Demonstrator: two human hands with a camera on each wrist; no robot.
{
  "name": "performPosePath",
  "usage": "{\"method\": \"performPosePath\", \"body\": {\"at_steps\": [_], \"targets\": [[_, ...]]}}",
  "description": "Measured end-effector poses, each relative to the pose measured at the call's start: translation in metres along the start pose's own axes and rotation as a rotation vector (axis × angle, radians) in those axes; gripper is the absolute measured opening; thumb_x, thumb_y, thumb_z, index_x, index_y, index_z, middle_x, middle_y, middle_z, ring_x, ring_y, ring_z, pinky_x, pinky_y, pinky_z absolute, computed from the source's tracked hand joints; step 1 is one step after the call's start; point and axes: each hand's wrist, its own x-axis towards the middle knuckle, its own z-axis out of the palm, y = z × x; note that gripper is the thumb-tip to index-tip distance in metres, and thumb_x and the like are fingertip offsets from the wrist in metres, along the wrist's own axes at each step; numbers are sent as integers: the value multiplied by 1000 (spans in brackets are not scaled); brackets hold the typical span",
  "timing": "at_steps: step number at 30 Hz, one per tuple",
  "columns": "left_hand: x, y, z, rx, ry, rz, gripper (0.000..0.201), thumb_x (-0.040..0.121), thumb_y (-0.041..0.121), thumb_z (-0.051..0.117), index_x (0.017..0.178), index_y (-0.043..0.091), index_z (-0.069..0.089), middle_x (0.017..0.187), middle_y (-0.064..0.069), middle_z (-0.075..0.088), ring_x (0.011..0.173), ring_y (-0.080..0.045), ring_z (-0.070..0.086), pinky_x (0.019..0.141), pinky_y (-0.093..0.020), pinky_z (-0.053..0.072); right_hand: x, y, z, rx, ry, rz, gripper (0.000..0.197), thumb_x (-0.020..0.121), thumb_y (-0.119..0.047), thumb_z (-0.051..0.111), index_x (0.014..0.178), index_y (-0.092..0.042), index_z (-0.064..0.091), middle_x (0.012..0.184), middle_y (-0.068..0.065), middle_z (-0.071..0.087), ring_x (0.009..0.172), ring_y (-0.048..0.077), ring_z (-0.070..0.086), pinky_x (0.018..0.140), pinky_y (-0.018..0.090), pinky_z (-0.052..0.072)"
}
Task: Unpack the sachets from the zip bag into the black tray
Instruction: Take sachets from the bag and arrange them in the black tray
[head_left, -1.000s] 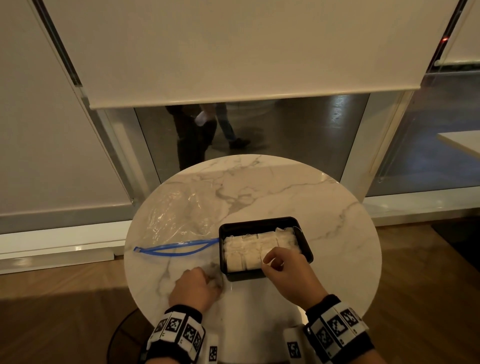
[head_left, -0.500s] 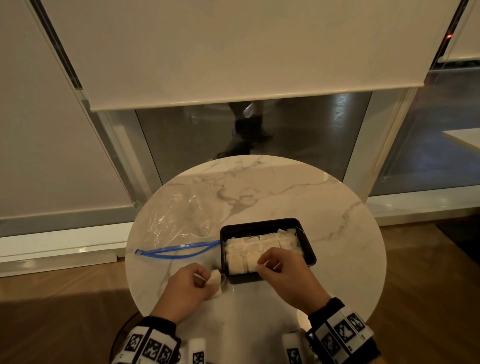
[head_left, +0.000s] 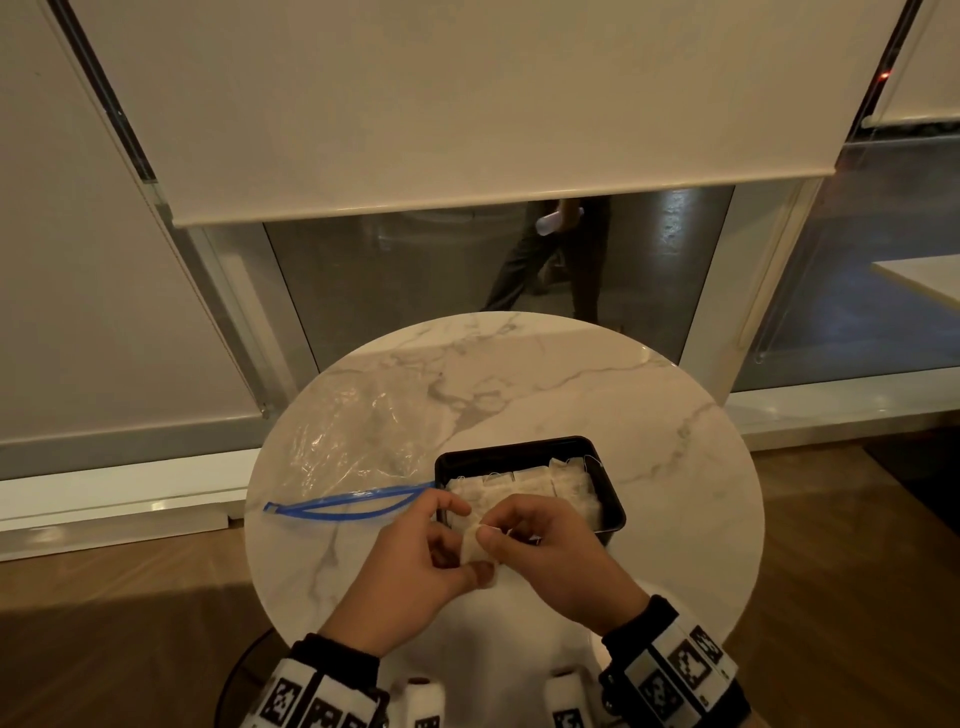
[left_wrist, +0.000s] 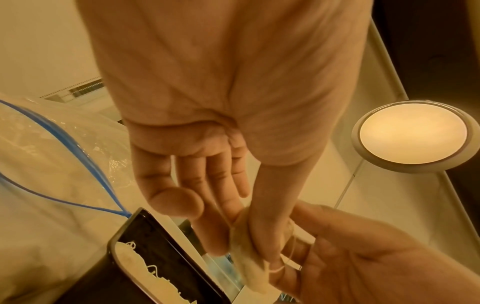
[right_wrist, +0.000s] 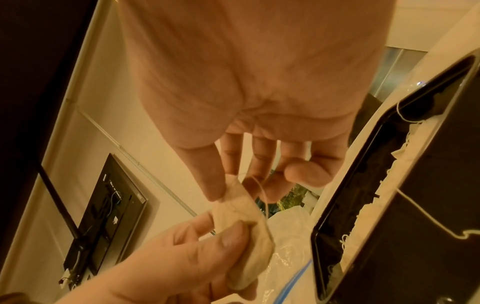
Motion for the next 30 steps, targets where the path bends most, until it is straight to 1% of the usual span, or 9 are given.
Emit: {"method": "performPosePath", "body": {"at_steps": [3,8,12,16,19,21,23,26,30], "targets": [[2,-4,2,37,33,19,48,77,26,85,114,33,56,91,1,73,82,-6,68,72,-15,53,-1,1,-6,-18,38,7,9,90,-26,70,85,-31,74,88,-7,71,84,17,64,78,30,58],[6,-14,3,105,144,-1,39,86,36,75,120,39,55,111,18,64,95,0,63,73,-10,51,-1,12,-21,-216,401,31,5,86,-34,74,90,-31,75,96,-17,67,85,-1,58,72,13,45],[6,-15,6,129,131,38,33,88,37,73,118,41,60,116,22,61,102,5,59,75,-7,49,-4,9,-27,-258,243,53,6,87,-34,72,91,-31,76,91,-17,68,78,-3,58,67,12,48],[8,-13,14,95,40,86,32,90,43,69,121,43,64,114,22,66,106,10,57,81,-7,48,-4,7,-25,-222,188,14,4,84,-34,75,86,-34,78,88,-12,67,77,5,56,71,21,51],[11,-12,21,22,-17,104,26,93,49,62,104,31,75,90,9,73,85,-5,67,73,-23,53,-4,5,-24,-163,128,-22,5,84,-29,76,88,-29,80,87,-8,68,77,3,55,73,21,51],[11,-14,24,-17,-14,114,48,90,61,57,82,17,73,68,-3,62,64,-15,56,61,-33,44,-4,6,-25,-139,122,-40,5,84,-26,76,88,-27,80,85,-7,69,77,5,57,74,22,52],[11,-16,26,-39,-3,129,54,90,59,59,74,7,66,61,-2,49,59,-12,44,58,-29,37,-3,6,-25,-130,118,-37,5,85,-24,76,86,-27,80,84,-7,69,77,8,58,76,28,54],[11,-17,29,-60,-52,111,46,94,41,64,73,0,62,61,-2,45,59,-13,42,58,-27,35,-2,9,-26,-134,144,-58,9,85,-19,75,82,-27,78,82,-8,69,76,11,59,75,33,56],[11,-17,33,-79,-81,88,44,95,36,64,77,-5,63,68,-22,55,62,-10,54,63,-22,44,-1,13,-26,-146,199,-86,8,87,-19,73,82,-25,75,82,-8,68,77,12,60,75,38,57]]}}
